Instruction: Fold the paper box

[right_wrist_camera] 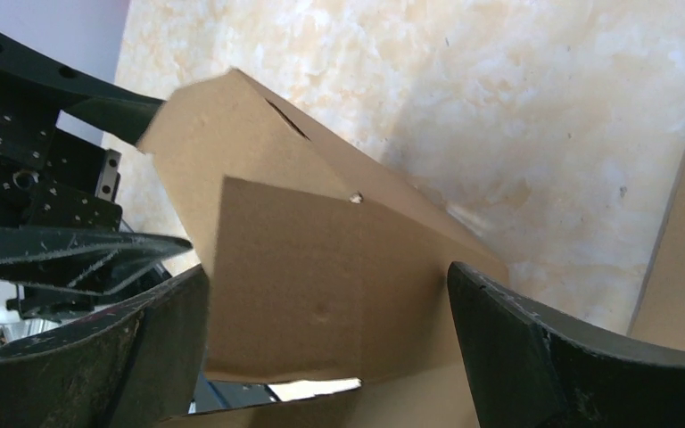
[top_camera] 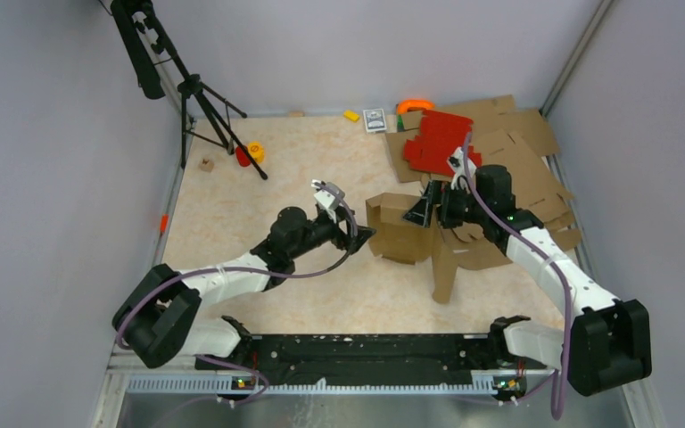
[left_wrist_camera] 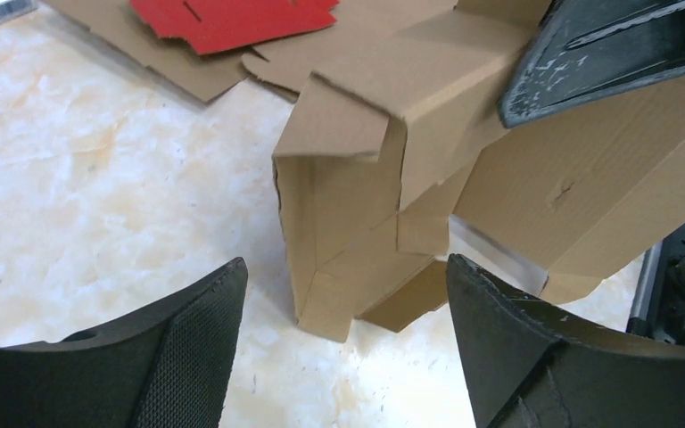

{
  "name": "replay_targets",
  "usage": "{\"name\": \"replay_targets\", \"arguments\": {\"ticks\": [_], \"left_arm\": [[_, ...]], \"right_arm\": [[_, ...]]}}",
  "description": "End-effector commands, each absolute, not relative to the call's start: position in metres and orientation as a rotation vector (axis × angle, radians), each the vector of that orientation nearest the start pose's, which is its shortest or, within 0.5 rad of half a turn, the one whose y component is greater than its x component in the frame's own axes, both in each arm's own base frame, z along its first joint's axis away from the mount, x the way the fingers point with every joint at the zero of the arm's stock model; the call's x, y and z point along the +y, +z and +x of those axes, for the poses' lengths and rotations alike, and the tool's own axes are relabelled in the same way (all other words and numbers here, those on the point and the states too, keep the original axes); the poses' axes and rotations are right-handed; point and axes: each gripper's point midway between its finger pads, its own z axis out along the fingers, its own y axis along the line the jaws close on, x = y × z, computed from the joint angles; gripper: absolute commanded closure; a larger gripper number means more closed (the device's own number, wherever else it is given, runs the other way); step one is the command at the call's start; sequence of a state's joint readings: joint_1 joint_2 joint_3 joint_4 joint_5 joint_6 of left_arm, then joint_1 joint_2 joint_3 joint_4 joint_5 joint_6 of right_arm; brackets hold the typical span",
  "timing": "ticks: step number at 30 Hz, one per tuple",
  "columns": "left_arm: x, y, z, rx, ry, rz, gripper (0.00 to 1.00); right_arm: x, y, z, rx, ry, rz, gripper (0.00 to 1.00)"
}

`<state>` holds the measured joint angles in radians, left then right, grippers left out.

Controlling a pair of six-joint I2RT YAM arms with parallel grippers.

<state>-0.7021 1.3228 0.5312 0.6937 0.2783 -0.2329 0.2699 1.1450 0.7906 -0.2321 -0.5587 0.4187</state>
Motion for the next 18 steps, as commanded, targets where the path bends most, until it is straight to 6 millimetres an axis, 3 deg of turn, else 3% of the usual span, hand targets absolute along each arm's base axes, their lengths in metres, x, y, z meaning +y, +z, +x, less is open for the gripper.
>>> {"name": "replay_targets", "arguments": {"ticks": [1,5,8,14,18], "left_arm": [[-0.289,0.159,0.278,1.693,-0.84,0.575,0.2],[-0.296,0.129,0.293,1.798,-0.824,0.583,0.29],[-0.309,0.119,0.299,1.83,-0.868,0.59,0.35],[-0.329,0.111,0.31,1.82,-0.936,0.601,0.45],[-0.339,0.108,0.317,1.809,-0.973,0.58,0.6]], "right_arm": [[0.185,0.18,0.276,2.17,0.963,-0.249,0.02],[0.185,0.175,0.274,2.168,0.957,-0.268,0.02],[0.185,0.173,0.274,2.165,0.96,-0.269,0.02],[0.186,0.173,0.275,2.157,0.969,-0.267,0.04],[0.188,0.172,0.275,2.16,0.981,-0.264,0.05]]}}
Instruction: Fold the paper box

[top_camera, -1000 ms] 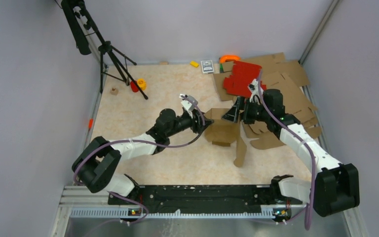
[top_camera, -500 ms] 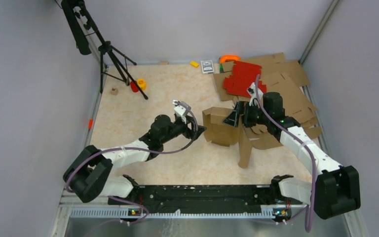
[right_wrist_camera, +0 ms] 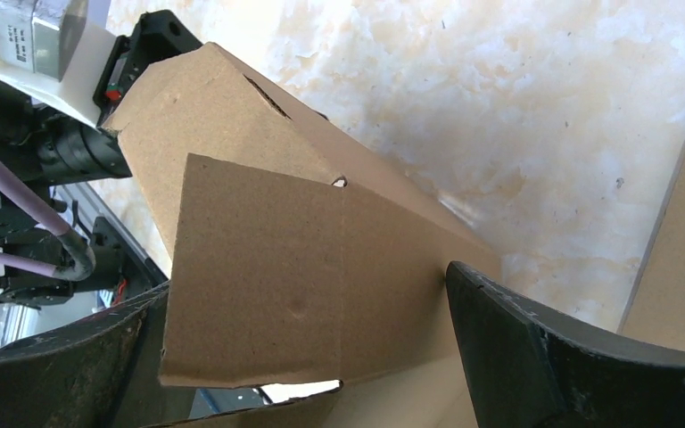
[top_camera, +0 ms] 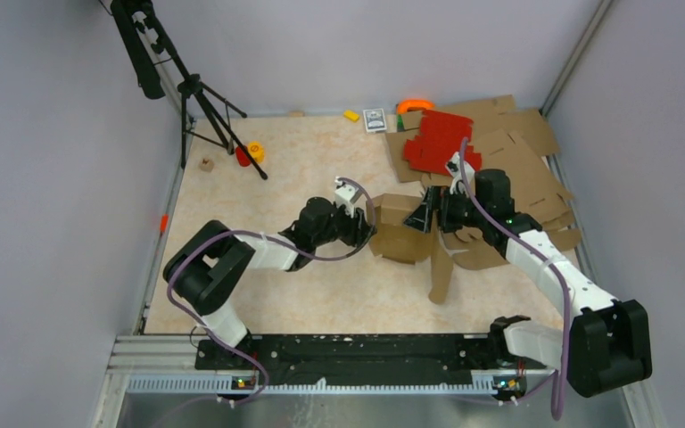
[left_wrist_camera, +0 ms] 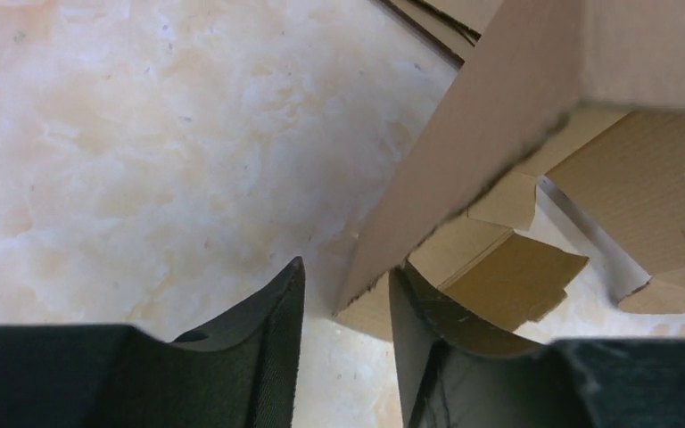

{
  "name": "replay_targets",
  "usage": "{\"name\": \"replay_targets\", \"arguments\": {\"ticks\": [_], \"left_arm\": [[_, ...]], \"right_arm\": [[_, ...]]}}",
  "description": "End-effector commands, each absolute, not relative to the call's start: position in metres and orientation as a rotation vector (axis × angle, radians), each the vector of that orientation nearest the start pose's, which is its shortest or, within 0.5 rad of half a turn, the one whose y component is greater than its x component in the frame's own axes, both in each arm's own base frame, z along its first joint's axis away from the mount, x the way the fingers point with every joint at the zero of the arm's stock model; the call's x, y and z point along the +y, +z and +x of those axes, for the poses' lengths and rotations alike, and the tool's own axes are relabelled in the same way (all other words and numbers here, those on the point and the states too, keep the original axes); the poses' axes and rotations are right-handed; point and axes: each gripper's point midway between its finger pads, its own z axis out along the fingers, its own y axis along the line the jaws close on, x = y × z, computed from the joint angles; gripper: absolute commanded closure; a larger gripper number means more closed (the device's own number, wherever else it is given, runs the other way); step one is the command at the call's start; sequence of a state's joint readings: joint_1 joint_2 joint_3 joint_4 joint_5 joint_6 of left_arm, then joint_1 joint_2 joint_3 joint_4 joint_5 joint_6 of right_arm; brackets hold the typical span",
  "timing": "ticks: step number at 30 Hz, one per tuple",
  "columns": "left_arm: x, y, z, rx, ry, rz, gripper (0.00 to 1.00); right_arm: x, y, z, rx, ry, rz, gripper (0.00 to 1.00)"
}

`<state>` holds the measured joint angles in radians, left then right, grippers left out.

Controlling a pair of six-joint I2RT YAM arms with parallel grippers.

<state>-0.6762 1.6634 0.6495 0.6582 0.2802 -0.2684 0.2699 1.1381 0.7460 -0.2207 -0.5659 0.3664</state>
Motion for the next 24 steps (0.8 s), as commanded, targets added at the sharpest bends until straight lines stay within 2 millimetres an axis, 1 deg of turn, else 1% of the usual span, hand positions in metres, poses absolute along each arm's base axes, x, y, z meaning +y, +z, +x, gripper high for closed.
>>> {"name": "replay_targets", "arguments": {"ticks": [1,2,5,8,12,17,20,24], "left_arm": [[-0.342,0.108,0.317,1.805,-0.991,0.581,0.66],[-0.345,0.109,0.316,1.806,-1.012,0.58,0.72],[-0.348,0.119,0.314,1.79,-1.05,0.574,0.9],[-0.346,0.133,0.314,1.779,-1.048,0.556,0.98],[-0.346,0.151,0.315,1.788,-1.051,0.546,1.0],[-0.347,0.168,0.318,1.827,-1.056,0.518,1.0],[-0.346,0.172,0.32,1.86,-1.041,0.507,1.0],[-0.34,0.169,0.324,1.881,-1.008,0.45,1.0]], "right_arm": [[0.188,0.171,0.275,2.16,0.985,-0.263,0.05],[0.189,0.171,0.274,2.16,0.992,-0.264,0.06],[0.191,0.17,0.271,2.159,1.02,-0.267,0.07],[0.192,0.166,0.268,2.159,1.033,-0.276,0.08],[0.193,0.159,0.26,2.169,1.026,-0.332,0.08],[0.187,0.149,0.253,2.198,0.922,-0.39,0.08],[0.19,0.145,0.249,2.199,0.917,-0.397,0.08],[0.197,0.145,0.246,2.184,0.963,-0.38,0.08]]}}
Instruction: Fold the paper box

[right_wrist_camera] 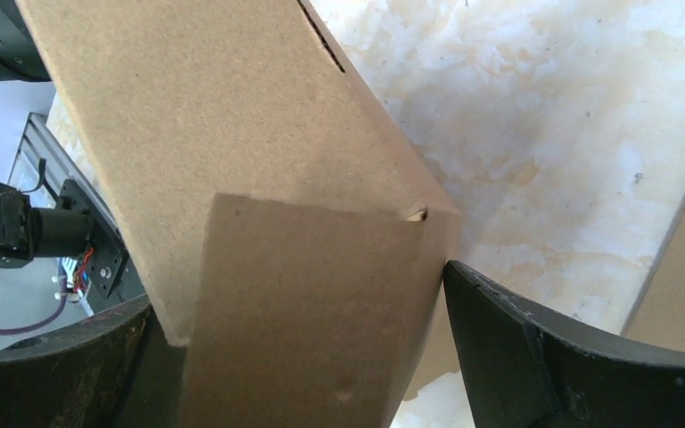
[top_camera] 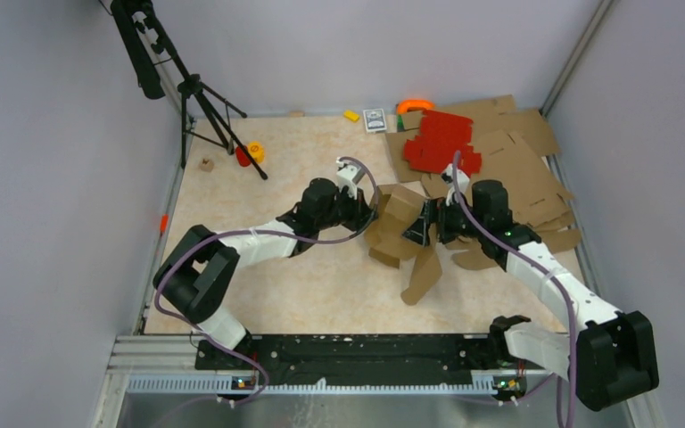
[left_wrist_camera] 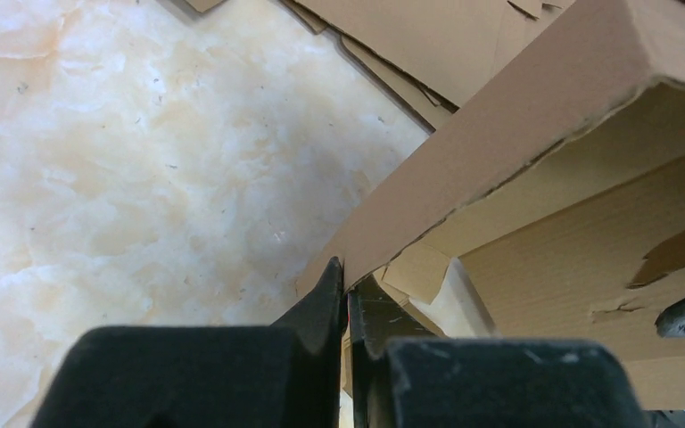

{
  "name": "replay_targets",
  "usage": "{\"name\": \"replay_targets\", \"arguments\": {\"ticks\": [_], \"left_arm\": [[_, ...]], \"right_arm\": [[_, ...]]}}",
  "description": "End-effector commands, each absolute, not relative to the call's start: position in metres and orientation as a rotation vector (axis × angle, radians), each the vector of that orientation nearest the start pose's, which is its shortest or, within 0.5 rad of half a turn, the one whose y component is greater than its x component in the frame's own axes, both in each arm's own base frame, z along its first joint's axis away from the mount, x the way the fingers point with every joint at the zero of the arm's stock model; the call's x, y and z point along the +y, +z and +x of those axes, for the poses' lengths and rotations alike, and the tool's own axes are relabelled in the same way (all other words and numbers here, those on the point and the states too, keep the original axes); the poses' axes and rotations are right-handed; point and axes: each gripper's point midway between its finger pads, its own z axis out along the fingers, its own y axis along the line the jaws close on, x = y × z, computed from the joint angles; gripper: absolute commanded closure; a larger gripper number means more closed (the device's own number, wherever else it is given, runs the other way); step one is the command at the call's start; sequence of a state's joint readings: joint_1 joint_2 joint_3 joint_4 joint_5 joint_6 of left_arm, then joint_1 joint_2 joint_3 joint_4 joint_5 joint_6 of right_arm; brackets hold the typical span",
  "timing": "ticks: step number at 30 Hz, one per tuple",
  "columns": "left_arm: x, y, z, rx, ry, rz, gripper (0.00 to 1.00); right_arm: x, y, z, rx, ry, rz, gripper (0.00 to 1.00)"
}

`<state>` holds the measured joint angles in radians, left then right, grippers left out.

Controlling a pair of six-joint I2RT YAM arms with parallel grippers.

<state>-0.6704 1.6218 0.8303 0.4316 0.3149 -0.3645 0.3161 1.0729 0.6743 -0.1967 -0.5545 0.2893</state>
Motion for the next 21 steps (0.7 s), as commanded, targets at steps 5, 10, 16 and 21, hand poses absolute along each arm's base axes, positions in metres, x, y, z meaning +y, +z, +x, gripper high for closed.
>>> {"name": "replay_targets", "arguments": {"ticks": [5,10,16,21], "left_arm": [[-0.339,0.161,0.327,1.874,-1.039,0.353,1.0],[-0.343,0.156,0.328,1.917,-1.058,0.295,1.0],[-0.343,0.14,0.315,1.836,-0.958,0.36,1.0],[-0.332,0.125,0.3,1.733,-0.923,0.357,1.0]], "right_arm": [[0.205,0.148,0.246,2.156,1.017,-0.343,0.1],[0.207,0.15,0.247,2.144,1.021,-0.319,0.1],[0.21,0.161,0.251,2.111,1.066,-0.214,0.11],[0.208,0.171,0.256,2.033,1.101,-0.085,0.11]]}}
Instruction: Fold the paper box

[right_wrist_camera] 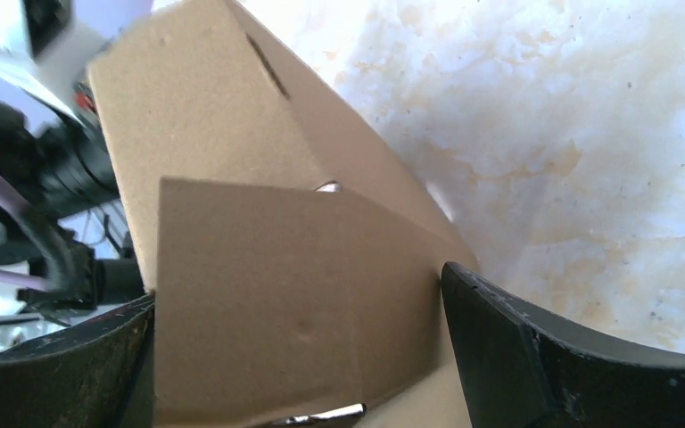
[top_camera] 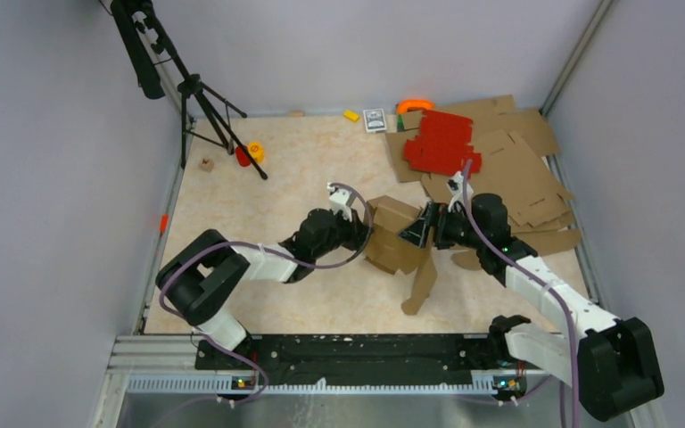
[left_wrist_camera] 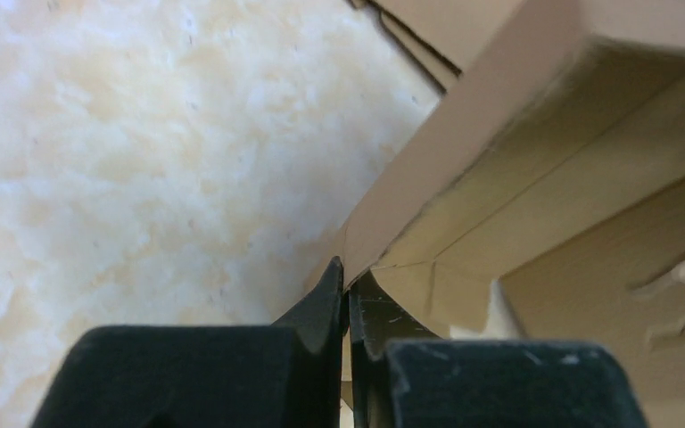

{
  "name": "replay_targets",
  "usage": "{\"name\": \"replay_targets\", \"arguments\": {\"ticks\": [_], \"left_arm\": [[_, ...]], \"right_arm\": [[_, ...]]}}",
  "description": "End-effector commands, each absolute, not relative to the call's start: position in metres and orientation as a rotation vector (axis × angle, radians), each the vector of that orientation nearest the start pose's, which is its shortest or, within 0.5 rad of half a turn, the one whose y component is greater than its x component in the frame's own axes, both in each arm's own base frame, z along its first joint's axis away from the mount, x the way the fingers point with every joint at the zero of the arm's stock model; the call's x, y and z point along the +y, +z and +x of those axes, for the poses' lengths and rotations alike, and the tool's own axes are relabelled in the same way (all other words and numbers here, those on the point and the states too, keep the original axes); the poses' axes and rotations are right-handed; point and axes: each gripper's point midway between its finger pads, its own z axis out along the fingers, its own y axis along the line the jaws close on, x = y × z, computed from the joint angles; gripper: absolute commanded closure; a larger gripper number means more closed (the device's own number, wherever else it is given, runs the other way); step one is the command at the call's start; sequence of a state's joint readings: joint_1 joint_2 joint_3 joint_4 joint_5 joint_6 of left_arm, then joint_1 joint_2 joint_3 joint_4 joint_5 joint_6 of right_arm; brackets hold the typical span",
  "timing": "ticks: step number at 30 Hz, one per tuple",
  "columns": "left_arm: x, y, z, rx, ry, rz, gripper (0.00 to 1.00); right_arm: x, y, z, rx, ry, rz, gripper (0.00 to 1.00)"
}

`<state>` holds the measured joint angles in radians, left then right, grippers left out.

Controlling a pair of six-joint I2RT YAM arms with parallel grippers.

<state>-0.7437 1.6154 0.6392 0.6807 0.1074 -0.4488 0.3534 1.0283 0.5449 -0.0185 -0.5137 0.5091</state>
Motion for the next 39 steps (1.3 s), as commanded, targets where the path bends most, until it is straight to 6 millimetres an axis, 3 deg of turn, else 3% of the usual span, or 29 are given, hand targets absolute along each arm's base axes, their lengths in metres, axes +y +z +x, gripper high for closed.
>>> {"name": "replay_targets", "arguments": {"ticks": [1,9,15,22,25,31,35,39], "left_arm": [[-0.331,0.123,0.298,1.722,-0.904,0.365,1.0],[-0.332,0.117,0.285,1.657,-0.836,0.403,1.0],[-0.328,0.117,0.287,1.658,-0.794,0.391,1.0],[-0.32,0.117,0.289,1.654,-0.75,0.385,1.0],[-0.32,0.118,0.288,1.65,-0.746,0.393,1.0],[-0.321,0.117,0.288,1.645,-0.733,0.416,1.0],[-0.32,0.114,0.288,1.648,-0.72,0.417,1.0],[-0.322,0.114,0.288,1.646,-0.721,0.424,1.0]], "right_arm": [[0.207,0.171,0.257,2.025,1.097,-0.073,0.11],[0.201,0.165,0.259,2.026,1.128,0.118,0.1],[0.193,0.161,0.252,2.089,1.025,0.031,0.03],[0.185,0.133,0.225,2.23,0.984,-0.028,0.02],[0.19,0.145,0.224,2.165,1.035,-0.05,0.02],[0.195,0.203,0.244,1.999,1.042,-0.092,0.01],[0.186,0.215,0.256,1.948,1.007,0.035,0.01],[0.184,0.232,0.261,1.797,1.09,0.141,0.02]]}}
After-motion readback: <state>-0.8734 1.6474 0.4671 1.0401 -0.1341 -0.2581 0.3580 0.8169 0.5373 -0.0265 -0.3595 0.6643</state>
